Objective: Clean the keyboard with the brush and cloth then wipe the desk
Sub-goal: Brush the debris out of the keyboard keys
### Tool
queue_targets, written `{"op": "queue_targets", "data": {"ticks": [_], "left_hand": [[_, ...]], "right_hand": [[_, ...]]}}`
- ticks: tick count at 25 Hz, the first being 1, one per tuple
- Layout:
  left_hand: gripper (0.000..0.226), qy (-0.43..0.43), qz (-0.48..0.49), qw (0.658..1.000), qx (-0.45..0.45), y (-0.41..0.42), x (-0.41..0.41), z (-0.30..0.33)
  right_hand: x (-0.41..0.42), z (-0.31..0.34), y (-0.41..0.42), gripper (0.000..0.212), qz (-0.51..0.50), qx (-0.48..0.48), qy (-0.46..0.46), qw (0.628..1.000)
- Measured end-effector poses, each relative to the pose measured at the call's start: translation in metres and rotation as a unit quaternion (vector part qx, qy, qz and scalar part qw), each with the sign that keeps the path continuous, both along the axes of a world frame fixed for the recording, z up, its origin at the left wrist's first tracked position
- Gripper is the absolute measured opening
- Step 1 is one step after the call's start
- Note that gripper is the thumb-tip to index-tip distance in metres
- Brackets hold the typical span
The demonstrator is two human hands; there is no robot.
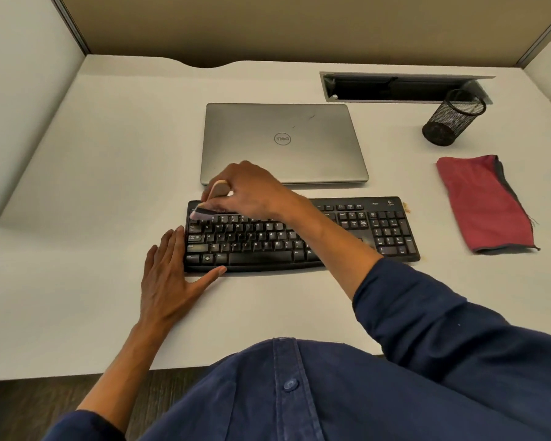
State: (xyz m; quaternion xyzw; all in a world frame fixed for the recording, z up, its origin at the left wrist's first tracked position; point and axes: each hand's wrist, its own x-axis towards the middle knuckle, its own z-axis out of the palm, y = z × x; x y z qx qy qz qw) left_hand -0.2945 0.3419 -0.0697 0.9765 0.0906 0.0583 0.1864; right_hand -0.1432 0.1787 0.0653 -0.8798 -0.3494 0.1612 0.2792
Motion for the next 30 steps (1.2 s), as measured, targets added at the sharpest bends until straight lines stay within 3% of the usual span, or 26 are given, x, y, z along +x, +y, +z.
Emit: {"op": "queue_targets", "data": {"ticks": [5, 12, 24, 28, 30], "left_hand": [[0.106, -0.004, -0.007, 1.000, 0.003, 0.002, 0.002, 0.000], [0.107, -0.005, 0.003, 1.000, -0.002, 0.001, 0.000, 0.001], [0.108, -0.008, -0.002, 1.000, -0.012, 0.001, 0.000, 0.000], [0.109, -0.007, -0.002, 1.000, -0.016, 0.001, 0.000, 0.000], [0.109, -0.007, -0.003, 1.000, -0.021, 0.002, 0.000, 0.000]], "right_hand": [[0.007, -0.005, 0.023, 0.020, 0.045, -0.061, -0.012, 0.997], [0.021, 0.003, -0.021, 0.032, 0.039, -0.164, 0.002, 0.986], [0.027, 0.017, -0.147, 0.015, -0.084, -0.176, 0.061, 0.979], [0.034, 0.020, -0.151, 0.023, -0.109, -0.255, 0.021, 0.961], [0.028, 0.022, -0.131, 0.025, -0.091, -0.211, 0.017, 0.973]]}}
